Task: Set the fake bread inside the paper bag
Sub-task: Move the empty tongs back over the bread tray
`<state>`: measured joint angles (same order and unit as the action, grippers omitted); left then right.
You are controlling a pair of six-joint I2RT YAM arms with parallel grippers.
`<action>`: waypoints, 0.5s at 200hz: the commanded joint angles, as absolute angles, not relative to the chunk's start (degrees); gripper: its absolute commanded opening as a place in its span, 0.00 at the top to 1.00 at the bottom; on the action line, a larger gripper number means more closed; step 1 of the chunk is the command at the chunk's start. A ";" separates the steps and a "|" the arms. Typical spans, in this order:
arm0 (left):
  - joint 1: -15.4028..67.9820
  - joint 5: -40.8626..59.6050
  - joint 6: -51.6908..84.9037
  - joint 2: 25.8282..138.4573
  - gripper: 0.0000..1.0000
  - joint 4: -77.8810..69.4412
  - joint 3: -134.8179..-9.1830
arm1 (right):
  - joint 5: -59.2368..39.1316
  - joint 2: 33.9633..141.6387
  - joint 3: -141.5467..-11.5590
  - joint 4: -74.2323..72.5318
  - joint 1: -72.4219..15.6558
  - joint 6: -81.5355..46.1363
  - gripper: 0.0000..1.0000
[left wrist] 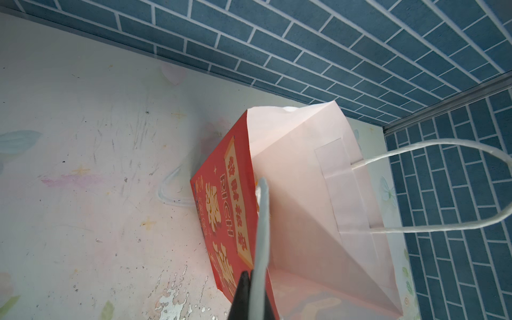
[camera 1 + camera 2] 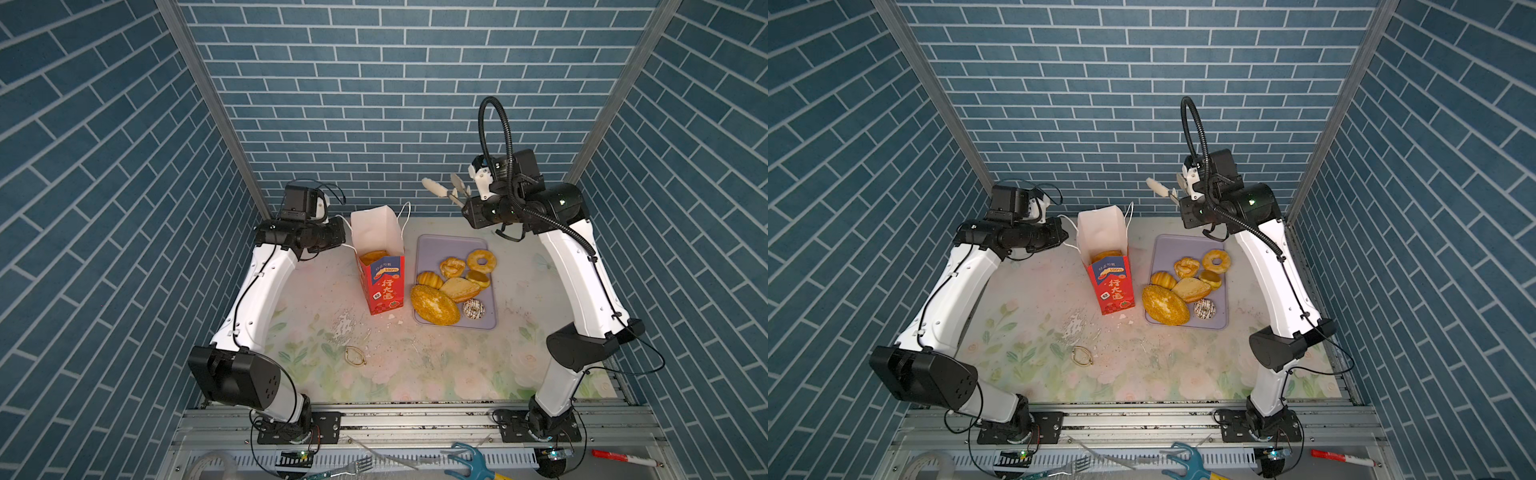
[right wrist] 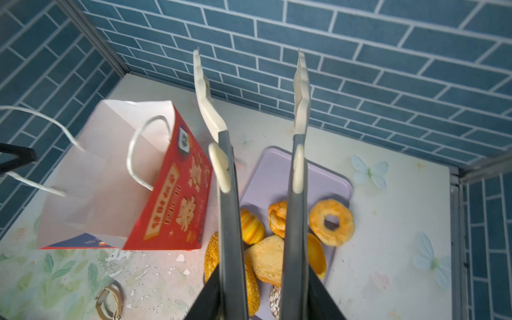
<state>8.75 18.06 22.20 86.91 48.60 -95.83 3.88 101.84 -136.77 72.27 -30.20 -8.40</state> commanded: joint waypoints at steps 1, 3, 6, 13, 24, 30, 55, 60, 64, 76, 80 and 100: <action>8.35 17.93 20.89 87.18 1.00 49.44 -97.43 | 6.03 96.34 -130.07 75.15 -27.41 -10.56 0.59; 8.35 17.97 20.87 87.19 1.00 49.47 -97.46 | 6.05 96.12 -129.26 75.10 -27.05 -10.48 0.59; 8.35 18.06 20.88 87.11 1.00 49.48 -97.50 | 6.11 95.36 -128.03 75.06 -26.69 -10.47 0.59; 8.35 18.11 20.81 87.10 1.00 49.52 -97.55 | 6.38 94.01 -125.14 74.89 -25.74 -10.46 0.59; 8.35 18.15 20.70 86.98 1.00 49.58 -97.55 | 6.22 92.36 -120.70 74.70 -24.60 -10.28 0.58; 8.33 18.17 20.71 86.94 1.00 49.69 -97.58 | 6.22 91.80 -118.75 74.75 -24.08 -10.19 0.58; 8.34 18.19 20.37 86.81 1.00 50.01 -97.65 | 4.82 90.69 -109.63 73.98 -23.72 -9.72 0.58; 8.35 18.11 20.40 86.84 1.00 50.08 -97.61 | 4.46 90.64 -108.39 73.68 -23.73 -9.75 0.58; 8.35 18.06 20.39 86.79 1.00 50.25 -97.57 | 4.20 90.78 -107.31 73.43 -23.73 -9.76 0.58; 8.35 17.93 20.24 86.60 1.00 50.32 -97.44 | 3.05 91.14 -104.61 72.27 -23.73 -9.94 0.57; 8.35 17.86 20.23 86.57 1.00 50.35 -97.36 | 2.81 91.35 -103.98 72.00 -23.72 -9.93 0.57; 8.35 17.84 20.25 86.42 1.00 50.46 -97.35 | 1.36 93.30 -102.08 70.89 -23.74 -10.03 0.57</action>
<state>8.62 18.06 21.17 86.91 49.41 -96.31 3.57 92.14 -103.20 73.67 -23.57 -8.80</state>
